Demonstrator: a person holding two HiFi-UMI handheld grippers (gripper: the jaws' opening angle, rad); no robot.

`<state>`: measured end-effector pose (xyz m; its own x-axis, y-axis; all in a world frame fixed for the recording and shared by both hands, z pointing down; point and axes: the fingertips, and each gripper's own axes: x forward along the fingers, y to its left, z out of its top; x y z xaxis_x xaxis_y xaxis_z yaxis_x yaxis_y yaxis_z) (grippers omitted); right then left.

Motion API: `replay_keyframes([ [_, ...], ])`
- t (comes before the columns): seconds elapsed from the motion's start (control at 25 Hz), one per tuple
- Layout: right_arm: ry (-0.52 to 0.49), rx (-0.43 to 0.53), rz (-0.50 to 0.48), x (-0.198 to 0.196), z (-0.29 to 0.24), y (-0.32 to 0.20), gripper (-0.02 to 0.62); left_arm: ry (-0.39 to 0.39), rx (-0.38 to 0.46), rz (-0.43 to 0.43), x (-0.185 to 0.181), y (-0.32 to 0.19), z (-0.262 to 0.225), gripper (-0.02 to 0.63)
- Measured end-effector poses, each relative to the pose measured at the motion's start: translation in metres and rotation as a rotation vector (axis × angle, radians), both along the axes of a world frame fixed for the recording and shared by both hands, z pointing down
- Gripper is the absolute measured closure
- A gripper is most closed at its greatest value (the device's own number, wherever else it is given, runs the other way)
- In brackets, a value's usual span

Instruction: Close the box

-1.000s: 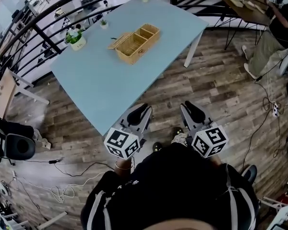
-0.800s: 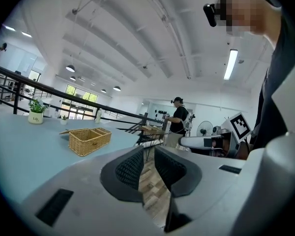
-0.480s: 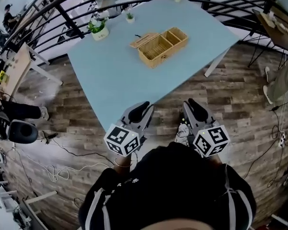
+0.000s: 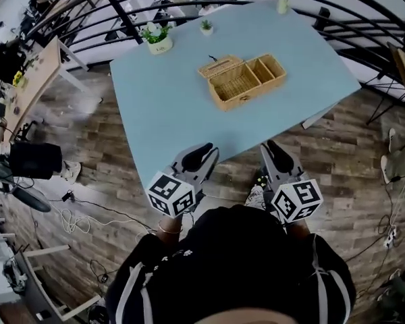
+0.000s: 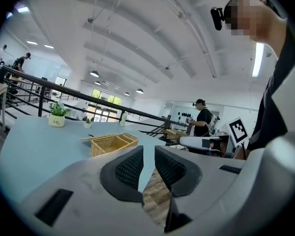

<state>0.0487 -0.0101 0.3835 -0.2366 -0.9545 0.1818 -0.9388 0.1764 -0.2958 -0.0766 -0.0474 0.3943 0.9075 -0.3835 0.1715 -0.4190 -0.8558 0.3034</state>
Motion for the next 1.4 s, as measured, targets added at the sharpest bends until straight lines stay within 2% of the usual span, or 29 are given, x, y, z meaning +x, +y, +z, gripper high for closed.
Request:
replay_keyframes([
  [0.44,-0.019,0.001,-0.164,0.057,0.008,-0.066,0.502,-0.011,-0.027,-0.17,0.05,-0.046,0.007,0.552],
  [0.92,-0.01,-0.002,-0.327,0.095,0.008,-0.121,0.5,0.001,-0.044,-0.331,0.085,-0.079,0.005,0.548],
  [1.2,-0.007,-0.008,-0.387,0.1,0.015,-0.142,0.499,0.017,-0.073,-0.371,0.091,-0.089,0.005,0.546],
  [1.4,-0.02,-0.016,-0.416,0.091,0.021,-0.158,0.497,0.018,-0.102,-0.409,0.077,-0.098,0.01,0.545],
])
